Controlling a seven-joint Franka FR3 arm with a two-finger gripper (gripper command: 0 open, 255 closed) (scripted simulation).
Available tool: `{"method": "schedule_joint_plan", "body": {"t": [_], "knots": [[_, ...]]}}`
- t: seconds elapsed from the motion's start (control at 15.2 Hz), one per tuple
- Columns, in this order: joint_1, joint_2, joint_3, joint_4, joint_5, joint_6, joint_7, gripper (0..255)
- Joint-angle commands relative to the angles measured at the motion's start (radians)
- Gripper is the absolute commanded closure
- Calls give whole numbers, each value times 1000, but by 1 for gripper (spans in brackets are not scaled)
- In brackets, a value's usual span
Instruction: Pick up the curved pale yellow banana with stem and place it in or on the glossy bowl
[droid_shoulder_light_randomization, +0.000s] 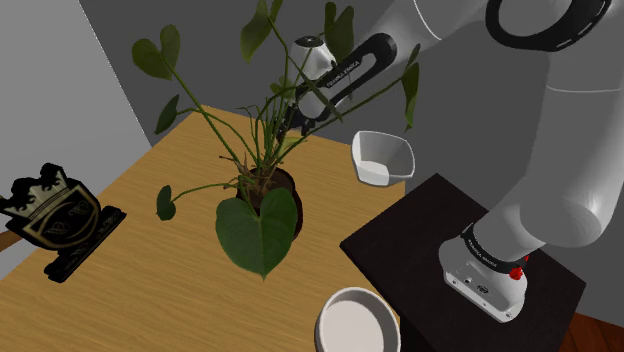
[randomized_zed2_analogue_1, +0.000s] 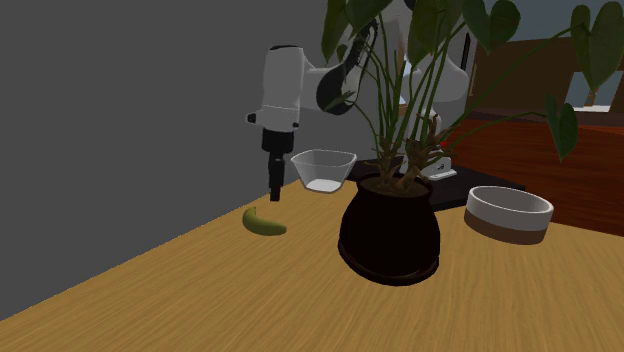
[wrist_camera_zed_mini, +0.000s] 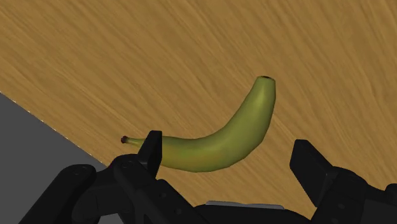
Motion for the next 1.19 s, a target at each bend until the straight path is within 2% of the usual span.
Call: {"method": "schedule_joint_plan", "body": {"t": [0.0,0.13,0.59,1.12], "knots": [[17,80,-5,80,-8,4,13,0],[30,143,-10,147,-11,4,19,0],[40,230,-24,189,-23,49,27,0],[41,237,-25,193,-24,52,28,0]]}}
